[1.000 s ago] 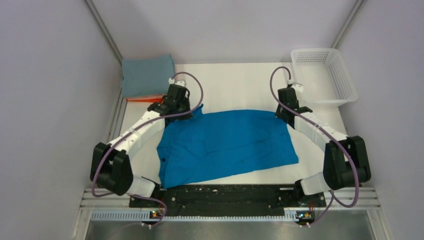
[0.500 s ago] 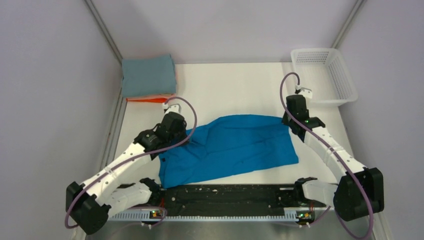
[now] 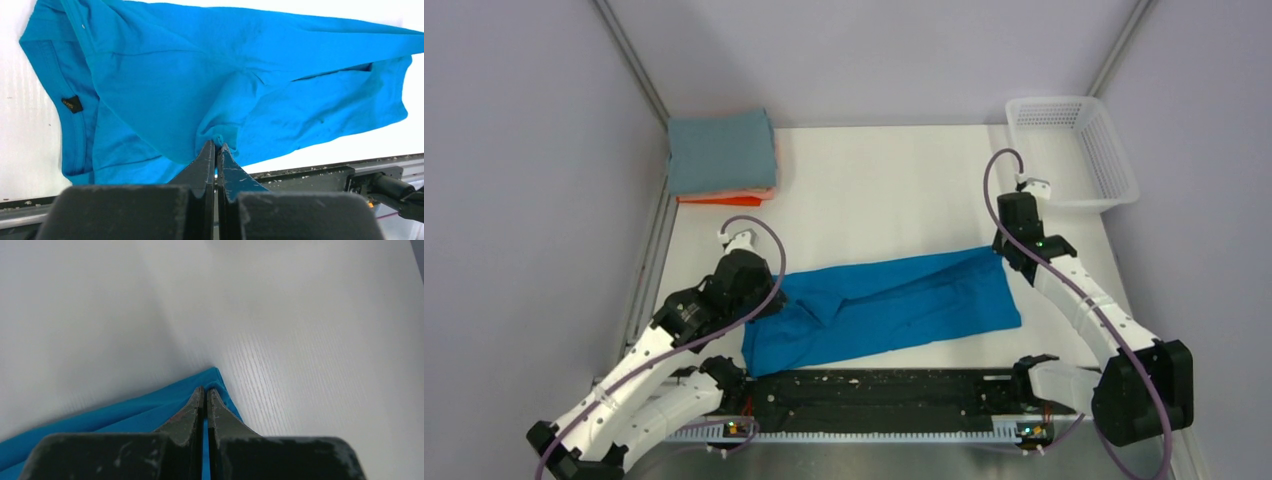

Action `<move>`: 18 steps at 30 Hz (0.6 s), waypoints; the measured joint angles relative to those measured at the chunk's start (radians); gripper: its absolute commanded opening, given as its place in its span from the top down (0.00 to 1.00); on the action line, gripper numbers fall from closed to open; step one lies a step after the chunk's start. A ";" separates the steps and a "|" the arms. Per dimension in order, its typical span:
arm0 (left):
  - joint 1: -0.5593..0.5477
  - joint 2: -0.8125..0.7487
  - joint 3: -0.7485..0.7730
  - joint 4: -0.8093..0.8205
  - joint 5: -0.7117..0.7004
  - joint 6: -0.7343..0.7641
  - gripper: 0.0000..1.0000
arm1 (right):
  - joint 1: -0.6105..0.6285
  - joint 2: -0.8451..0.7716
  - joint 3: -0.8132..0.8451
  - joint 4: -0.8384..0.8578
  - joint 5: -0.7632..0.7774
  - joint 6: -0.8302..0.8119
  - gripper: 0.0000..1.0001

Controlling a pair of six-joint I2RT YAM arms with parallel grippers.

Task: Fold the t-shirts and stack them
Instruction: Fold the other side of the tshirt into a rectangle

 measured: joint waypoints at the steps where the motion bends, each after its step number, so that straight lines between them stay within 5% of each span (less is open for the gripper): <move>1: 0.000 -0.013 0.000 -0.011 0.005 -0.007 1.00 | -0.002 -0.002 0.000 -0.003 0.002 -0.004 1.00; 12: 0.000 -0.057 -0.084 -0.061 0.107 -0.063 0.96 | -0.006 0.001 0.000 -0.009 0.002 -0.031 0.98; 14: 0.000 -0.061 -0.113 -0.097 0.142 -0.087 0.71 | -0.006 0.013 0.000 -0.013 0.007 -0.031 0.95; 15: 0.000 -0.062 -0.127 -0.119 0.156 -0.098 0.47 | -0.006 0.018 0.000 -0.018 0.011 -0.030 0.92; 18: -0.010 -0.077 -0.179 -0.199 0.211 -0.143 0.16 | -0.006 0.027 0.000 -0.037 0.028 -0.023 0.78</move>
